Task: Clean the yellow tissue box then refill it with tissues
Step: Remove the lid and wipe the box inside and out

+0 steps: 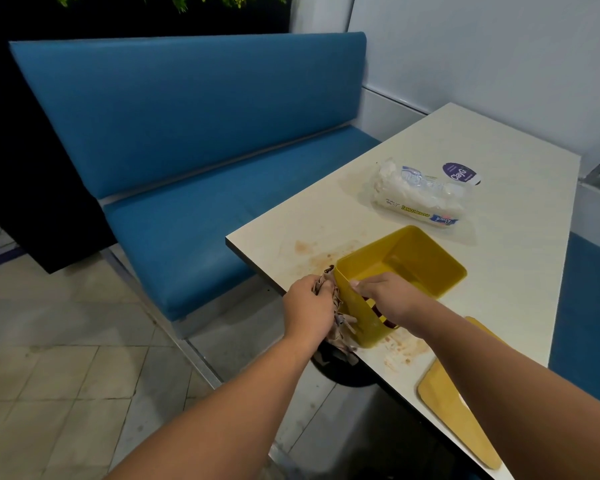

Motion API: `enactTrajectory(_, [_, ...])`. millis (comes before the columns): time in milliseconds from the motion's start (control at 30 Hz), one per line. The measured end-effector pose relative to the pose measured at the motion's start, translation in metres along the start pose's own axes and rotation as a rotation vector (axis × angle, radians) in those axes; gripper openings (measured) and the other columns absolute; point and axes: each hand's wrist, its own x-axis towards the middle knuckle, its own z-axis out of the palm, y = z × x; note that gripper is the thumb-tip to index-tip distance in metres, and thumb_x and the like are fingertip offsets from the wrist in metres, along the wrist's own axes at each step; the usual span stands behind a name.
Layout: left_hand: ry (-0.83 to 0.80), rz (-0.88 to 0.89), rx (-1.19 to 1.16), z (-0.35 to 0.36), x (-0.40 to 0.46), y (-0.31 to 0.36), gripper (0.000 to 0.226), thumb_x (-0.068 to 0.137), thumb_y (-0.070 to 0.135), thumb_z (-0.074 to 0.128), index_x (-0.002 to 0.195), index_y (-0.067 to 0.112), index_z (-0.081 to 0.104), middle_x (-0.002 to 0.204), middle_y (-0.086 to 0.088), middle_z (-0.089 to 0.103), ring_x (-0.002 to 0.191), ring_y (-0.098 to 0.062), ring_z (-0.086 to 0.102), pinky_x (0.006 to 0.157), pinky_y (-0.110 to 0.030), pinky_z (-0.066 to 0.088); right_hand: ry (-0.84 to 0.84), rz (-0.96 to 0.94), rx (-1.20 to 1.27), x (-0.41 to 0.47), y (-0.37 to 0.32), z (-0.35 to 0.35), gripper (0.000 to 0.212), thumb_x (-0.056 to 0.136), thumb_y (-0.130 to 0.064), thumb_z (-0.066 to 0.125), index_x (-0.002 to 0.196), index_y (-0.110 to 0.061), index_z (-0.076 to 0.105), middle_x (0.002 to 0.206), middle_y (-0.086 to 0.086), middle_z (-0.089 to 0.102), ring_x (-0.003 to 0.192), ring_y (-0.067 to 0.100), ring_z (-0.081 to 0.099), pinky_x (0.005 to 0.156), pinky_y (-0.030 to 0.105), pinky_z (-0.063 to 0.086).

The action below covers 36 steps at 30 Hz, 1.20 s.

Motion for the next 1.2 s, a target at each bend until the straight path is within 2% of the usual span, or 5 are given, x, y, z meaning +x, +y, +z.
enactTrajectory(67, [0.009, 0.023, -0.017, -0.002, 0.0, 0.003, 0.023, 0.097, 0.025, 0.055, 0.077, 0.019, 0.064, 0.073, 0.005, 0.062, 0.066, -0.004, 0.052, 0.055, -0.022, 0.04, -0.001, -0.006, -0.029, -0.001, -0.001, 0.0, 0.043, 0.104, -0.031, 0.042, 0.124, 0.001, 0.063, 0.141, 0.012, 0.053, 0.127, 0.026, 0.049, 0.086, 0.02, 0.034])
enactTrajectory(200, [0.038, 0.069, -0.082, -0.003, -0.004, 0.007, 0.023, 0.096, 0.026, 0.057, 0.074, 0.027, 0.062, 0.074, 0.006, 0.065, 0.068, -0.005, 0.056, 0.061, -0.025, 0.046, 0.031, 0.022, -0.036, 0.002, 0.0, 0.001, 0.047, 0.1, -0.041, 0.046, 0.113, 0.0, 0.067, 0.133, 0.028, 0.052, 0.117, 0.042, 0.053, 0.095, 0.046, 0.045])
enactTrajectory(400, [0.01, 0.048, -0.085, -0.006, -0.002, 0.007, 0.017, 0.097, 0.026, 0.057, 0.083, 0.022, 0.067, 0.08, 0.006, 0.067, 0.075, -0.007, 0.059, 0.064, -0.025, 0.048, 0.02, 0.098, 0.043, 0.004, 0.0, 0.001, 0.04, 0.096, -0.048, 0.051, 0.107, -0.012, 0.066, 0.111, 0.008, 0.061, 0.082, 0.022, 0.06, 0.079, 0.044, 0.053])
enactTrajectory(967, [0.036, 0.051, -0.067, 0.017, -0.021, -0.007, 0.013, 0.093, 0.029, 0.059, 0.087, 0.019, 0.065, 0.09, -0.003, 0.065, 0.084, -0.02, 0.061, 0.072, -0.035, 0.052, 0.03, 0.122, 0.109, 0.001, 0.0, 0.0, 0.041, 0.093, -0.05, 0.056, 0.102, -0.012, 0.066, 0.091, -0.005, 0.06, 0.082, 0.023, 0.061, 0.067, 0.036, 0.048])
enactTrajectory(1200, [-0.1, 0.138, 0.021, 0.024, -0.051, -0.014, 0.016, 0.093, 0.028, 0.06, 0.078, 0.024, 0.057, 0.087, 0.0, 0.057, 0.075, -0.01, 0.052, 0.059, -0.019, 0.036, 0.031, 0.117, 0.091, 0.003, 0.004, 0.0, 0.046, 0.092, -0.051, 0.056, 0.106, -0.008, 0.067, 0.099, 0.008, 0.062, 0.084, 0.024, 0.058, 0.065, 0.034, 0.045])
